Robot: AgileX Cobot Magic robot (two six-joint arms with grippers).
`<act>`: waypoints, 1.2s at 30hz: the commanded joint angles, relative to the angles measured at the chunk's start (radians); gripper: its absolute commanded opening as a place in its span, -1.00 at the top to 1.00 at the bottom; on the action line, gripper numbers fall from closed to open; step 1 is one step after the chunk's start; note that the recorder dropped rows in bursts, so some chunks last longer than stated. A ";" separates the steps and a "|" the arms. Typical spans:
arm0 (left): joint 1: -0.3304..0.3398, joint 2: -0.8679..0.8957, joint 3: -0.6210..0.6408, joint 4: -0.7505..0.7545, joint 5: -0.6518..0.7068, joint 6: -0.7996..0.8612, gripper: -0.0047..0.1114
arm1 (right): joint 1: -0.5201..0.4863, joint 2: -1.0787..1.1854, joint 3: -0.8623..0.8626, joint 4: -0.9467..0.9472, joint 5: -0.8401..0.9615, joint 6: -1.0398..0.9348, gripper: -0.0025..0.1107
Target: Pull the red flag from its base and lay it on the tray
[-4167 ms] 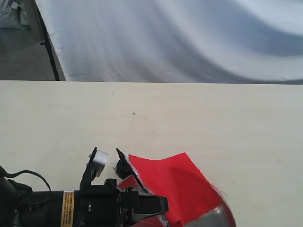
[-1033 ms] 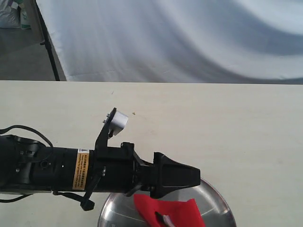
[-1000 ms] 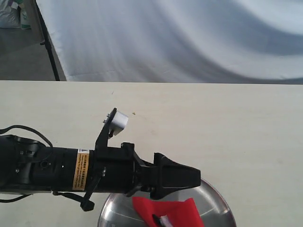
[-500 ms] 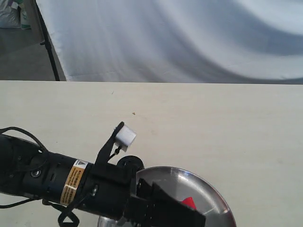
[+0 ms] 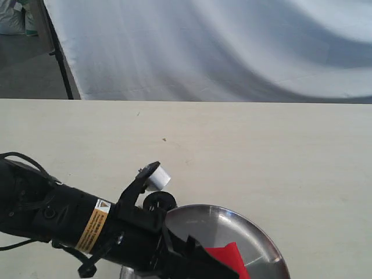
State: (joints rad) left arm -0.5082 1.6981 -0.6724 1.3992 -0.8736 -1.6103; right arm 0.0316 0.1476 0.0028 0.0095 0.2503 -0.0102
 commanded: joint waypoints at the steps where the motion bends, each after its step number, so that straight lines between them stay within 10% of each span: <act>1: -0.002 -0.044 -0.070 -0.004 0.110 -0.026 -0.49 | -0.003 -0.004 -0.003 -0.003 0.002 -0.003 0.96; 7: -0.002 -0.103 -0.201 -0.005 0.125 -0.012 0.91 | -0.003 -0.004 -0.003 -0.003 0.002 -0.003 0.96; 12: -0.002 -0.189 -0.294 0.007 0.194 0.006 0.87 | -0.003 -0.004 -0.003 -0.003 0.002 -0.003 0.96; 21: -0.002 -0.497 -0.268 0.201 0.778 0.010 0.92 | -0.003 -0.004 -0.003 -0.003 0.002 -0.003 0.96; 36: -0.002 -1.086 0.119 0.320 0.964 0.017 0.92 | -0.003 -0.004 -0.003 -0.003 0.002 -0.003 0.96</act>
State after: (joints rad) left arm -0.5082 0.7055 -0.6326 1.7184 0.0250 -1.5961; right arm 0.0316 0.1476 0.0028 0.0095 0.2503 -0.0102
